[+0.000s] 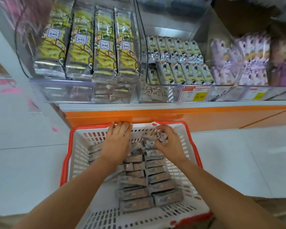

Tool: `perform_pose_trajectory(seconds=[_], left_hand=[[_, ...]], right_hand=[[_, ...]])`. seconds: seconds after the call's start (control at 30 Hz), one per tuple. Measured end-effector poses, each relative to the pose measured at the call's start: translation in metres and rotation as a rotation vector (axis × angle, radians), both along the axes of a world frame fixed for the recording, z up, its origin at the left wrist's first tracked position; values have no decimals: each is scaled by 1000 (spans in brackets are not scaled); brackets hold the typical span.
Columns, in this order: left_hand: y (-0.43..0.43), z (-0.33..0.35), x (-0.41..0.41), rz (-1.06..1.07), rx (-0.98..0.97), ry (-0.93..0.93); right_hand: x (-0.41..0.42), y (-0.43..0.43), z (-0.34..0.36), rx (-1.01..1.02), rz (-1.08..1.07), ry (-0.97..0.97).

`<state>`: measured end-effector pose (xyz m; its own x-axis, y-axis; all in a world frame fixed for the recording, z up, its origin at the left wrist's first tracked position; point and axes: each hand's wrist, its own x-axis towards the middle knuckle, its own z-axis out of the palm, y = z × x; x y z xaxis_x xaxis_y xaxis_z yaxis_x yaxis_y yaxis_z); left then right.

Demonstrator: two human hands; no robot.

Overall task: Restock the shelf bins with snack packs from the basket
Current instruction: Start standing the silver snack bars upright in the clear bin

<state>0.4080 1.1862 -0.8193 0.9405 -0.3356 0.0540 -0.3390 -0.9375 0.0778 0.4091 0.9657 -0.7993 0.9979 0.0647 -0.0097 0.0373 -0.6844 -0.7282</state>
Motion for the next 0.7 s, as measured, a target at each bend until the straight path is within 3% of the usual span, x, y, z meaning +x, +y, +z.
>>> perform_pose_trajectory(seconds=[0.2, 0.47, 0.7], left_hand=[[-5, 31, -8, -29, -70, -71], [-16, 93, -21, 0, -197, -433], [-19, 137, -5, -9, -82, -529]], right_hand=[[-11, -3, 45, 113, -38, 21], [-35, -20, 122, 355, 10, -204], [-11, -17, 195, 381, -41, -369]])
